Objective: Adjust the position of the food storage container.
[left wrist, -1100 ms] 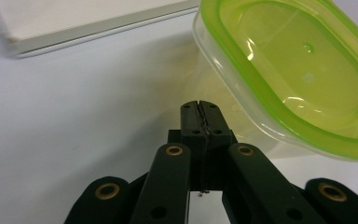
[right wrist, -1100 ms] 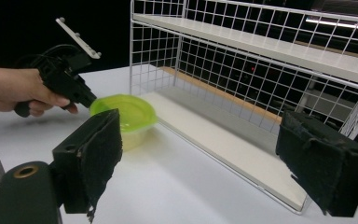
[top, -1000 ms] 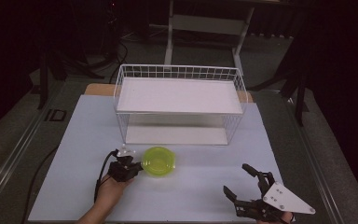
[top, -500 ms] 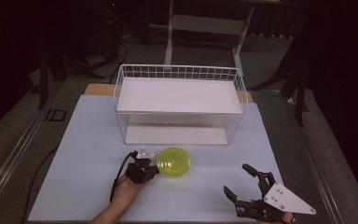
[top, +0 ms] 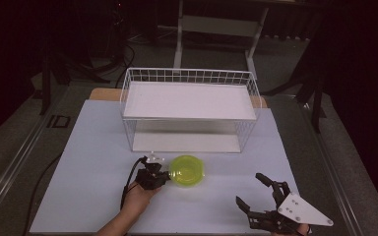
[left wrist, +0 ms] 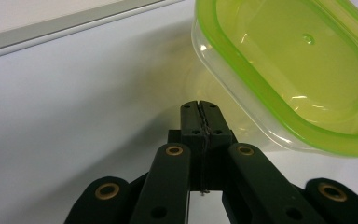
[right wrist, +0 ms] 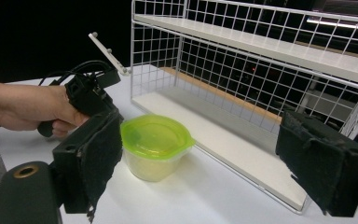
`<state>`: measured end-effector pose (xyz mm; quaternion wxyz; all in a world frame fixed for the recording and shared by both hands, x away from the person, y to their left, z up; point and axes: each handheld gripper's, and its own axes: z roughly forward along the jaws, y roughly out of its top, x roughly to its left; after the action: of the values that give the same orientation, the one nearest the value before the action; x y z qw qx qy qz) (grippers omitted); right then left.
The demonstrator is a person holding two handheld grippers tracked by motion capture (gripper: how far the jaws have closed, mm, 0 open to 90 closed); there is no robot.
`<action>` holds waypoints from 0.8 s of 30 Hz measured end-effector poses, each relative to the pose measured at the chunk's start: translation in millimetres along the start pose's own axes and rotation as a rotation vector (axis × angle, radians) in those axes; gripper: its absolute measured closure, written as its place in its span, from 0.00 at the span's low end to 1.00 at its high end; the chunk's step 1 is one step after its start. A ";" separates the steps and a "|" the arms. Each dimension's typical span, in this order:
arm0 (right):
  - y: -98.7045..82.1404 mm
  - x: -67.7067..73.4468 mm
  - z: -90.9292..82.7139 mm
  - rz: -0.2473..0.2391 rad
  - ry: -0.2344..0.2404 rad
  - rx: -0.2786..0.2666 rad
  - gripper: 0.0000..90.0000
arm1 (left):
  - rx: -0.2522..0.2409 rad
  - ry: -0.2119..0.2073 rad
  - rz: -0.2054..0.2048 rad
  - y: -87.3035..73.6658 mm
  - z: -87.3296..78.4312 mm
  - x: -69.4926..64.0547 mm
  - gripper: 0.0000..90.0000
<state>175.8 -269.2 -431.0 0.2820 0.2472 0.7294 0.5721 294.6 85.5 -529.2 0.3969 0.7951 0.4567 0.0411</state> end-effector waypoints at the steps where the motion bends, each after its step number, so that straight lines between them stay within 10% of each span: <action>1: -0.3 -0.5 0.1 0.003 0.000 0.001 0.16 | -0.010 -0.019 -0.002 0.8 1.2 -1.0 1.00; 24: -2.7 -2.3 1.9 0.003 0.002 0.012 0.16 | 0.013 -0.032 0.038 9.2 14.7 -18.1 1.00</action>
<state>178.7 -270.0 -433.7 0.2791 0.2492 0.7327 0.5685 296.8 60.6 -527.7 0.3982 0.8068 0.4352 0.0332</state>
